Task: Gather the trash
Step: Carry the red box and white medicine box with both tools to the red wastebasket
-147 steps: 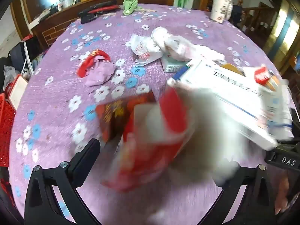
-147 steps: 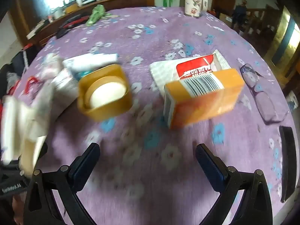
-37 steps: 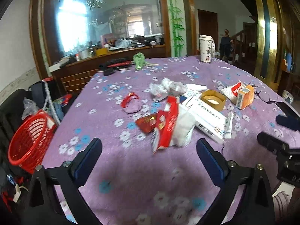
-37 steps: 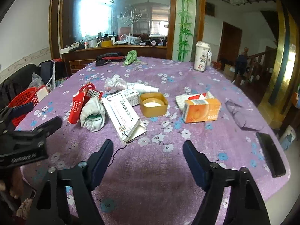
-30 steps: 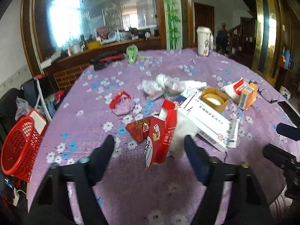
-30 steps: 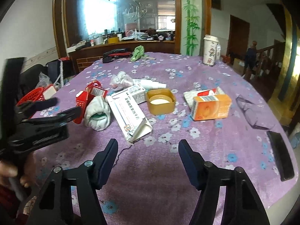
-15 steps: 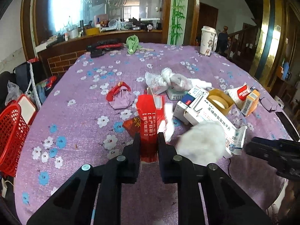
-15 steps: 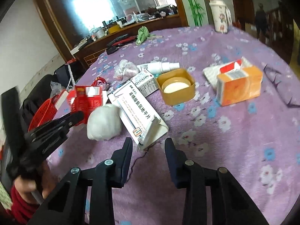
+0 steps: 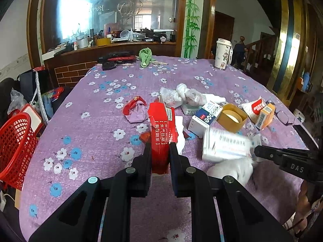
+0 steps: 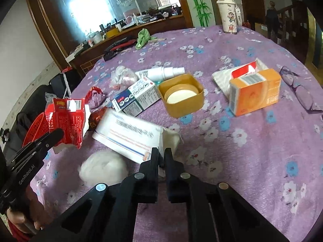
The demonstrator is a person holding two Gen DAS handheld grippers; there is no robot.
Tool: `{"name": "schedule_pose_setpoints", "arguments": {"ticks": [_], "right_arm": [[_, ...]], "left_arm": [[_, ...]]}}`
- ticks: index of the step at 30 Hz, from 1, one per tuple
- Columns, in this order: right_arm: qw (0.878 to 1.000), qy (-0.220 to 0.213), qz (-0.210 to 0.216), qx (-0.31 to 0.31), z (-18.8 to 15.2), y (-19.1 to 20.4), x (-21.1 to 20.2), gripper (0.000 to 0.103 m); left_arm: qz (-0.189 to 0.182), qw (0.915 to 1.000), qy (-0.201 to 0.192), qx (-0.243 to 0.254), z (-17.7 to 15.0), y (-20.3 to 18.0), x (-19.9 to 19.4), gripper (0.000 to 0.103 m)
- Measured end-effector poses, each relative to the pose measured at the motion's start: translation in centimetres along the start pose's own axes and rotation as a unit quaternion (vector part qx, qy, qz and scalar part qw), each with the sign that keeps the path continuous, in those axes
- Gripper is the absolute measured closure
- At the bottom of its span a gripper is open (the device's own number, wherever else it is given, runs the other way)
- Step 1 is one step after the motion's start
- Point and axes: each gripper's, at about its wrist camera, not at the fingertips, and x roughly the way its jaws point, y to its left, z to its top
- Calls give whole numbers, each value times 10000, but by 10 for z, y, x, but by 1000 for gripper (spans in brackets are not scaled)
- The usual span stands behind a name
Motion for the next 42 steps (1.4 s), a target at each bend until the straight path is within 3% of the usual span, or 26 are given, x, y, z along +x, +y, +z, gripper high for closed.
{"name": "schedule_pose_setpoints", "arguments": {"ticks": [10, 28, 42], "right_arm": [[9997, -227, -26, 32, 6, -8, -19, 98], [9984, 114, -546, 130, 2, -26, 7, 95], [9961, -688, -538, -112, 19, -13, -51, 98]], "left_arm": [[73, 9999, -108, 14, 4, -1, -9, 87], [132, 9997, -150, 114, 2, -5, -12, 87], [189, 9995, -250, 72, 4, 2, -21, 87]]}}
